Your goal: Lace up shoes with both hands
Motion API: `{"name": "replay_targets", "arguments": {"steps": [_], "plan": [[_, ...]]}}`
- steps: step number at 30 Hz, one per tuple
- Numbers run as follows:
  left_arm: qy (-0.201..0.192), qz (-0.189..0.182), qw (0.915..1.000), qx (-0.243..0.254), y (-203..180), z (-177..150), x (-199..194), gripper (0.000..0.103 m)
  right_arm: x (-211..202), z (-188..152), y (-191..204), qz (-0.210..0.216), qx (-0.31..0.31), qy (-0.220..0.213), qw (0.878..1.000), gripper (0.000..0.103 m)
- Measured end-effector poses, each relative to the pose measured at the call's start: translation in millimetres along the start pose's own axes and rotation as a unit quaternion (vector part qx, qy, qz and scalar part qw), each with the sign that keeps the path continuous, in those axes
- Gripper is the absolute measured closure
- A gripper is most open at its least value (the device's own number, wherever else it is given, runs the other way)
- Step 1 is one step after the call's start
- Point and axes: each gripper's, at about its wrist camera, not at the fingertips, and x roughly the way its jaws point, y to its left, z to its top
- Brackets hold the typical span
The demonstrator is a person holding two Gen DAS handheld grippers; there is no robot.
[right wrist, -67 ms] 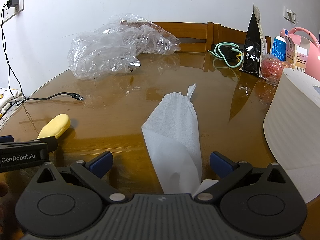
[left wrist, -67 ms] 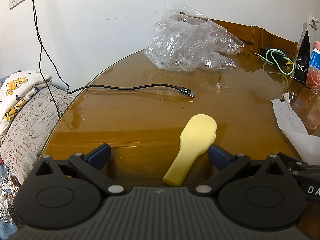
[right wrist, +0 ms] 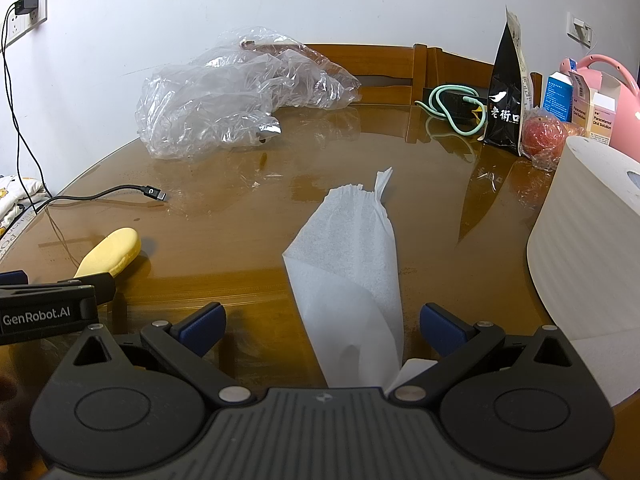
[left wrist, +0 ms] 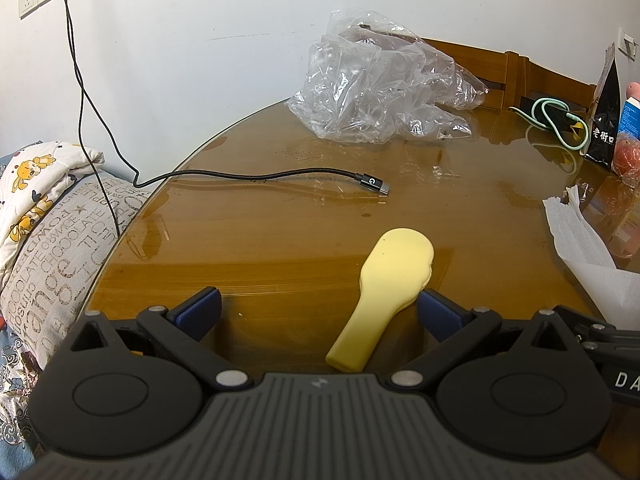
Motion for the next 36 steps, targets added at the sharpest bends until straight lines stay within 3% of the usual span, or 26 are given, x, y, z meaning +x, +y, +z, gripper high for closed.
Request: {"name": "replay_targets", "arguments": {"steps": [24,27,29,31,36], "plan": [[0.001,0.000,1.0000,-0.001,1.3,-2.3,-2.9,0.000,-1.3,-0.2,-1.0,0.000,0.000,0.000,1.000,0.000],[0.022,0.027,0.9993,-0.013,1.3,-1.0,-10.1,0.002,-2.2,-0.4,-1.8,0.000,0.000,0.000,1.000,0.000],[0.026,0.066,0.9973,-0.022,1.5,2.7,-23.2,0.004,-4.1,-0.2,-2.4,0.002,-0.007,0.003,1.000,0.000],[-0.007,0.090,0.9953,-0.036,3.4,3.0,-52.9,0.005,-7.0,1.1,-0.4,-0.004,-0.019,0.006,1.000,0.000],[-0.059,0.087,0.9877,-0.115,22.9,-2.4,-129.7,0.004,-26.2,-6.2,22.6,-0.030,-0.127,-0.028,0.991,0.000]]}}
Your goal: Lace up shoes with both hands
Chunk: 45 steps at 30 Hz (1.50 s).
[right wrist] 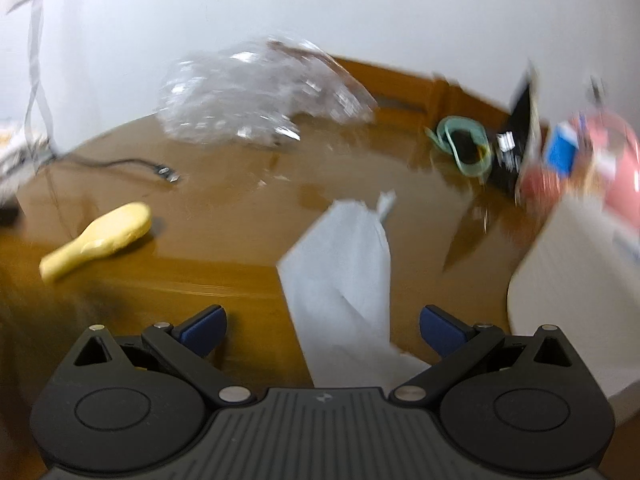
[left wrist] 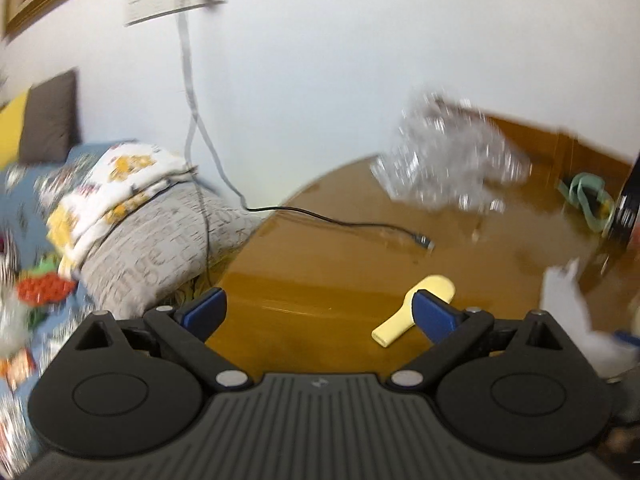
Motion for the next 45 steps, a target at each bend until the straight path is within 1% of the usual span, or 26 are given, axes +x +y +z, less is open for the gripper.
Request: {"name": "replay_targets", "arguments": {"steps": [2,4,7,9,11,13,17,19,21,24,25,26,27,28,30,31,32,33,34,36,37,39,40,42,43,45], "plan": [[-0.009,-0.004,0.9992,-0.038,16.5,-1.2,-23.3,0.003,-11.6,4.7,2.8,0.000,-0.022,-0.017,1.000,0.000],[-0.017,-0.011,0.9975,-0.067,35.5,-2.1,-43.7,0.003,-34.1,11.4,1.4,0.008,-0.023,-0.051,0.998,0.000],[-0.018,-0.034,0.9962,-0.078,66.9,-2.6,-73.0,0.003,-71.5,21.4,-2.3,0.032,-0.018,-0.102,0.994,0.000],[-0.020,-0.051,0.9955,-0.077,95.0,-3.2,-94.8,0.003,-96.4,24.8,1.0,0.044,-0.019,-0.116,0.992,0.000],[-0.017,-0.081,0.9929,-0.085,133.5,-9.0,-116.7,0.003,-122.5,26.2,8.1,0.055,-0.022,-0.122,0.991,0.000],[-0.001,-0.113,0.9879,-0.106,174.5,-19.7,-134.8,0.003,-145.9,22.0,17.4,0.059,-0.024,-0.122,0.991,0.000],[0.060,-0.146,0.9735,-0.165,255.5,-46.2,-158.0,0.003,-207.5,4.2,56.8,0.069,-0.025,-0.115,0.991,0.000],[0.097,-0.131,0.9702,-0.179,290.7,-58.7,-166.0,0.003,-242.7,-6.0,86.2,0.088,-0.029,-0.127,0.988,0.000],[0.124,-0.108,0.9707,-0.176,316.6,-68.3,-171.2,0.003,-278.4,-14.2,120.7,0.115,-0.063,-0.143,0.981,0.000],[0.149,-0.076,0.9727,-0.161,349.4,-85.0,-175.2,0.003,-315.9,-29.3,178.8,0.168,-0.146,-0.163,0.961,0.000],[0.157,-0.066,0.9722,-0.160,359.2,-90.5,-175.4,0.004,-323.6,-34.6,196.8,0.190,-0.174,-0.164,0.952,0.001],[0.168,-0.051,0.9707,-0.164,369.1,-96.7,-175.5,0.005,-328.5,-40.6,214.5,0.215,-0.203,-0.161,0.941,0.004],[0.178,-0.038,0.9687,-0.168,378.6,-103.1,-175.8,0.005,-330.2,-45.7,229.3,0.239,-0.226,-0.157,0.931,0.010],[0.188,-0.026,0.9662,-0.174,387.5,-109.8,-176.9,0.006,-329.1,-50.2,243.1,0.259,-0.245,-0.149,0.923,0.013],[0.205,-0.006,0.9617,-0.182,405.2,-122.4,-183.6,0.009,-319.5,-57.9,269.7,0.294,-0.277,-0.125,0.906,0.023],[0.210,0.003,0.9603,-0.184,412.4,-127.5,-188.4,0.010,-311.5,-62.6,283.2,0.312,-0.289,-0.110,0.898,0.024],[0.212,0.014,0.9599,-0.183,418.9,-132.7,-193.0,0.017,-300.2,-67.3,294.5,0.326,-0.298,-0.092,0.892,0.024],[0.215,0.025,0.9596,-0.180,424.0,-136.8,-196.7,0.018,-288.1,-71.9,305.0,0.339,-0.305,-0.072,0.887,0.024],[0.217,0.035,0.9594,-0.177,426.9,-140.6,-199.6,0.018,-277.1,-77.4,314.1,0.345,-0.308,-0.055,0.885,0.024],[0.211,0.053,0.9603,-0.175,431.2,-150.7,-203.0,0.017,-242.4,-94.9,329.1,0.338,-0.299,-0.004,0.892,0.027],[0.208,0.060,0.9600,-0.177,433.2,-156.0,-202.3,0.017,-221.6,-104.0,335.0,0.327,-0.288,0.029,0.900,0.029],[0.215,0.068,0.9561,-0.187,436.7,-165.3,-193.2,0.017,-181.0,-122.1,341.6,0.296,-0.246,0.103,0.917,0.031],[0.227,0.062,0.9536,-0.188,438.2,-167.7,-185.3,0.017,-162.8,-131.4,342.4,0.277,-0.214,0.137,0.927,0.031],[0.249,0.045,0.9501,-0.182,441.0,-171.8,-168.5,0.017,-143.0,-151.2,338.8,0.246,-0.154,0.176,0.941,0.031],[0.254,0.023,0.9529,-0.164,442.2,-172.0,-157.8,0.017,-135.3,-162.1,336.8,0.227,-0.127,0.185,0.948,0.030],[0.259,-0.015,0.9585,-0.119,445.1,-172.1,-136.9,0.017,-127.4,-183.1,338.9,0.194,-0.104,0.186,0.958,0.024]]}}
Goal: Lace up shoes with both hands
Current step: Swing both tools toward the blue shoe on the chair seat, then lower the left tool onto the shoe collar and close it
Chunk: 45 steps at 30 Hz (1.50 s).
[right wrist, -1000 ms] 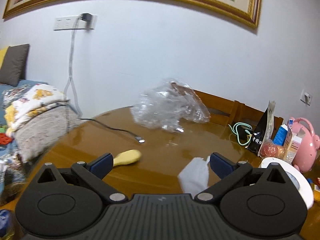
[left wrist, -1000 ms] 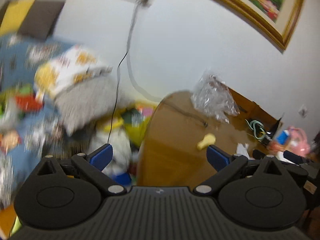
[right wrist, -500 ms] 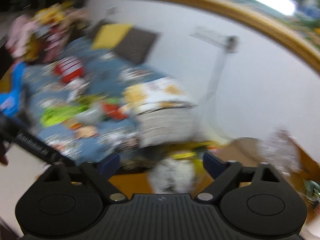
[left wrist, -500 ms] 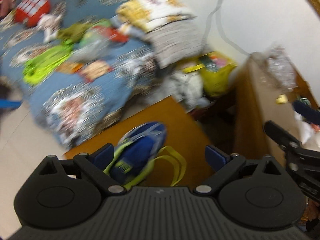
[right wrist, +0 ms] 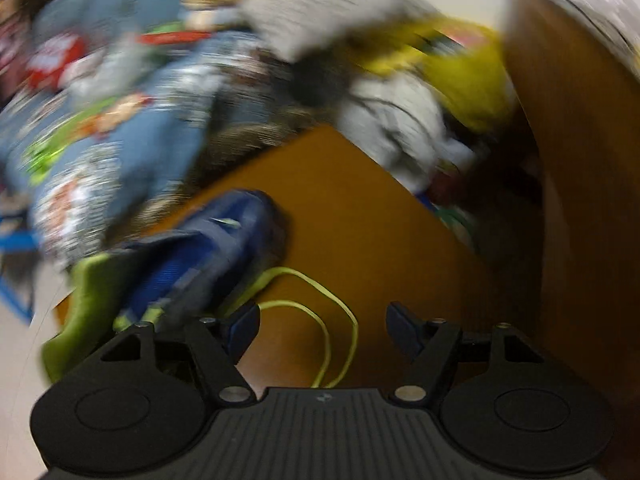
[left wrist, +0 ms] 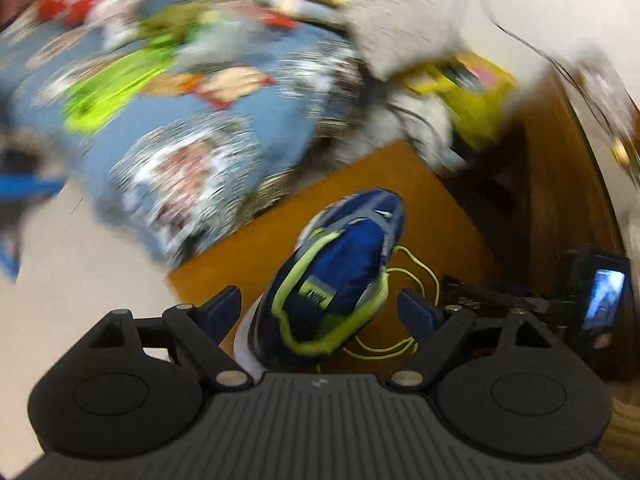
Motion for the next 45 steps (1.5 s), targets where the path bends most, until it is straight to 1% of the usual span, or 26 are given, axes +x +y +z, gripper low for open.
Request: {"name": "replay_targets", "arguments": {"steps": [2,4,6,8,10,13,15,16,17,18,19,20,21,25,26,28,30,33,38,41,44,45], "plan": [[0.012,-0.023,0.9983,0.051,6.0,12.0,18.5,0.017,15.5,-17.1,2.1,-0.029,0.018,-0.006,0.999,0.020],[0.022,-0.049,0.9939,0.096,13.4,23.1,35.9,0.017,30.7,-30.9,4.8,-0.046,0.025,-0.014,0.999,0.020],[0.020,-0.065,0.9901,0.123,22.9,30.2,48.6,0.017,47.0,-45.9,2.1,-0.033,0.045,-0.027,0.998,0.020],[0.014,-0.065,0.9888,0.134,30.7,35.2,60.4,0.017,60.4,-56.6,0.9,-0.014,0.060,-0.041,0.997,0.020],[0.009,-0.064,0.9876,0.143,34.8,39.2,72.0,0.017,74.8,-63.4,3.2,-0.008,0.067,-0.044,0.997,0.020],[0.001,-0.051,0.9874,0.150,33.9,41.5,86.1,0.017,87.7,-69.1,3.4,-0.025,0.076,-0.057,0.995,0.018],[-0.002,-0.044,0.9883,0.146,32.7,39.5,93.0,0.017,96.1,-70.9,1.4,-0.032,0.095,-0.071,0.992,0.015],[-0.003,-0.042,0.9888,0.143,32.3,37.7,95.7,0.017,99.6,-70.8,1.7,-0.032,0.108,-0.080,0.990,0.012],[-0.002,-0.041,0.9889,0.143,31.6,35.3,97.9,0.017,102.6,-70.5,2.5,-0.033,0.120,-0.090,0.988,0.007],[-0.001,-0.039,0.9886,0.145,30.4,32.4,99.7,0.017,105.6,-70.1,3.3,-0.034,0.132,-0.100,0.986,0.005],[0.000,-0.036,0.9882,0.149,29.3,29.5,100.6,0.017,108.2,-69.3,7.1,-0.037,0.133,-0.108,0.985,0.004],[-0.002,-0.031,0.9879,0.152,27.8,25.5,101.3,0.017,110.7,-68.5,12.0,-0.040,0.131,-0.115,0.984,0.000],[-0.005,-0.027,0.9879,0.153,27.0,21.5,101.2,0.017,112.6,-68.8,16.1,-0.047,0.132,-0.126,0.982,0.001],[-0.009,-0.019,0.9872,0.158,25.2,6.6,102.1,0.017,116.5,-82.0,19.9,-0.069,0.152,-0.183,0.969,0.000],[-0.011,-0.016,0.9868,0.160,24.5,3.2,102.9,0.017,116.2,-83.5,21.2,-0.073,0.152,-0.188,0.968,0.000],[-0.013,-0.015,0.9866,0.162,24.3,-1.1,105.5,0.017,115.9,-84.1,21.8,-0.077,0.157,-0.188,0.967,0.000],[-0.016,-0.023,0.9862,0.163,24.7,-4.0,109.6,0.017,116.9,-83.5,21.1,-0.078,0.158,-0.188,0.966,0.000],[-0.011,-0.033,0.9832,0.179,23.5,-4.8,120.2,0.018,117.3,-83.7,21.0,-0.078,0.158,-0.188,0.966,0.000],[-0.014,-0.031,0.9844,0.172,31.4,-1.6,126.2,0.020,117.1,-84.7,21.1,-0.078,0.158,-0.188,0.966,0.000],[-0.015,-0.039,0.9855,0.164,38.7,-3.2,124.7,0.023,117.1,-84.8,20.9,-0.078,0.158,-0.188,0.966,0.000],[-0.005,-0.042,0.9851,0.166,42.4,-4.2,124.0,0.032,117.1,-84.7,20.9,-0.078,0.158,-0.188,0.966,0.000],[-0.002,-0.044,0.9852,0.165,43.7,-4.1,123.1,0.032,117.1,-84.7,20.9,-0.078,0.158,-0.188,0.966,0.000]]}}
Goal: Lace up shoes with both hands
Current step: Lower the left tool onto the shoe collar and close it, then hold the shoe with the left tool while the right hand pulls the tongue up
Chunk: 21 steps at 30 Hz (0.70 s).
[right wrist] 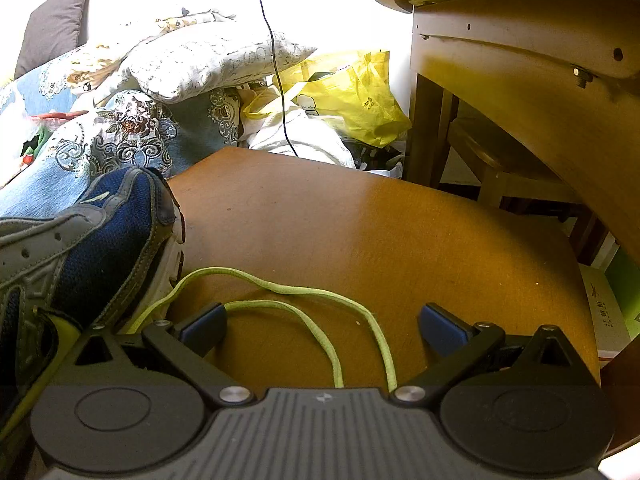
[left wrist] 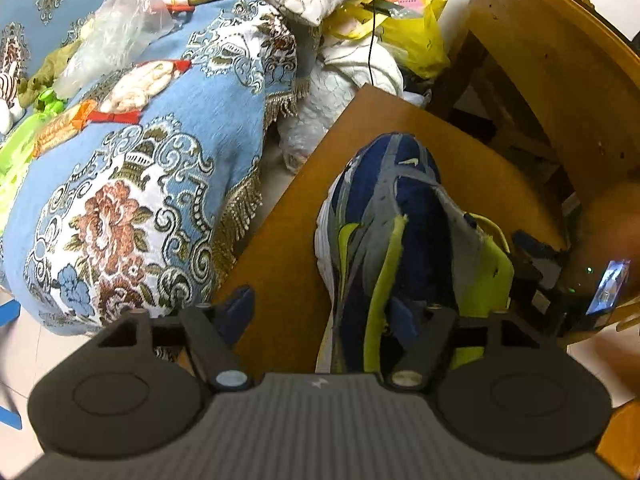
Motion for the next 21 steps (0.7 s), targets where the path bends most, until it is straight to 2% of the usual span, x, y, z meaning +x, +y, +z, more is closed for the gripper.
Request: {"name": "replay_targets", "arguments": {"steps": [6,14,21], "plan": [[0.001,-0.022,0.9997,-0.011,5.4,-4.3,-9.1,0.038,0.0,0.2,-0.2,0.000,0.000,0.000,1.000,0.000],[0.018,-0.035,0.9992,-0.008,9.5,1.6,1.2,0.039,-0.8,-0.1,-0.7,0.001,0.000,0.000,1.000,0.000],[0.033,-0.038,0.9982,0.034,-1.3,10.5,20.1,0.054,-0.8,-0.2,-2.0,0.001,0.000,0.000,1.000,0.000]]}}
